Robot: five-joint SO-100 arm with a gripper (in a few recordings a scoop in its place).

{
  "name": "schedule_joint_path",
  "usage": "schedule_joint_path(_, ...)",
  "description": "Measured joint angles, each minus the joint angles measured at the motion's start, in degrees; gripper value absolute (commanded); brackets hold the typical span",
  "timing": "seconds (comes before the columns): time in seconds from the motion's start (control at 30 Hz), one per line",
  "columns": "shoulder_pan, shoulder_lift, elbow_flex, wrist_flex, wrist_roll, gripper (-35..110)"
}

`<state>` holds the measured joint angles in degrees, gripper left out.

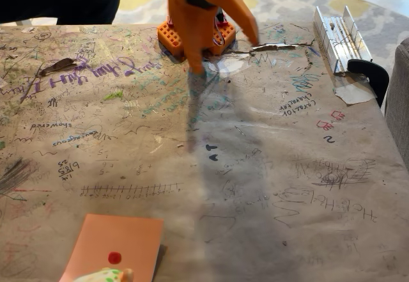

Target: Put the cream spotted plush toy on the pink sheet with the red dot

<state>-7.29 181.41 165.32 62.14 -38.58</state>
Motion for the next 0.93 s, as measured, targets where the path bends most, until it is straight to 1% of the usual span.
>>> schedule_joint_path(0.1,-1.1,8.5,3.6,4.1,1.1,33)
schedule_joint_path(0.2,-1.0,10.6,6.2,6.5,1.8,19)
schedule_joint_path(0.27,0.0,11.1,7.4,8.0,1.6,7)
schedule_joint_path(0.33,1.3,11.4,7.9,9.8,-0.3,0)
schedule_joint_path(0.53,10.0,11.4,11.0,11.6,-9.9,0)
schedule_joint_path(0.67,12.5,11.4,12.4,12.7,-19.7,0)
schedule_joint_path(0.83,15.6,11.4,12.4,12.7,-27.1,0)
schedule_joint_path(0.93,16.5,11.4,12.4,12.7,-29.5,0)
